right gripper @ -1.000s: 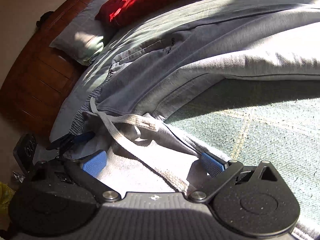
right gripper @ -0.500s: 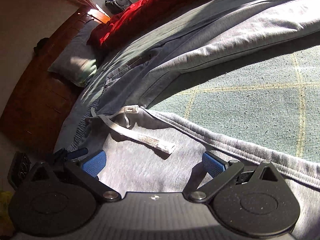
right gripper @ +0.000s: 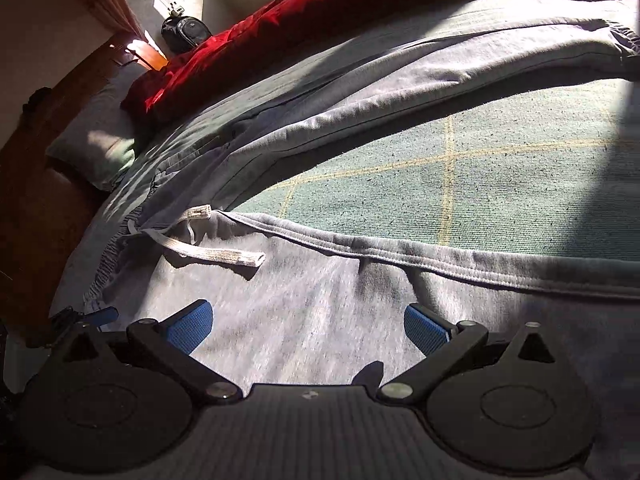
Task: Fold clothes
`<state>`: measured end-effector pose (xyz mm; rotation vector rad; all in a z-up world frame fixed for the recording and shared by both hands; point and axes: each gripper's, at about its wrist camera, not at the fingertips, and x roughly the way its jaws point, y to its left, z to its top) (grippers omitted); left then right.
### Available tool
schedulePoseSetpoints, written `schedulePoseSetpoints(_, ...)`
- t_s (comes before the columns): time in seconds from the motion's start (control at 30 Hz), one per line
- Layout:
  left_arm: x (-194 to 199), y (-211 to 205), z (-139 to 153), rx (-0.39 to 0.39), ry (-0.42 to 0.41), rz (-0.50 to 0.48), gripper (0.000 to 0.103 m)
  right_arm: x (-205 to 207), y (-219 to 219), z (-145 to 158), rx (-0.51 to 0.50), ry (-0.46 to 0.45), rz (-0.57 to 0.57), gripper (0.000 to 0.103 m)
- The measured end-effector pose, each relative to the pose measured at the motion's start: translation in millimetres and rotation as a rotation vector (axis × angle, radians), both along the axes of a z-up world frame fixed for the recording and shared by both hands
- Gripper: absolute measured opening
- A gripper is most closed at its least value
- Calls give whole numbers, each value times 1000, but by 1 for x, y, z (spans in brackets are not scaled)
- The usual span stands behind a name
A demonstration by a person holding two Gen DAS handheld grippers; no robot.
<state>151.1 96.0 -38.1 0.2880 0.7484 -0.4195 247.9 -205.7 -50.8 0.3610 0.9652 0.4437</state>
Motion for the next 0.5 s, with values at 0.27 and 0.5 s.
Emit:
schedulePoseSetpoints(0.27,-20,-72,-12,14,0,-132,94,-55,-1,-20,-351,-140,-8,103)
schedulePoseSetpoints(0.5,-33,-105,-39,-6,100,-139,94,-76,-25,-28,-312,-171,-70,103)
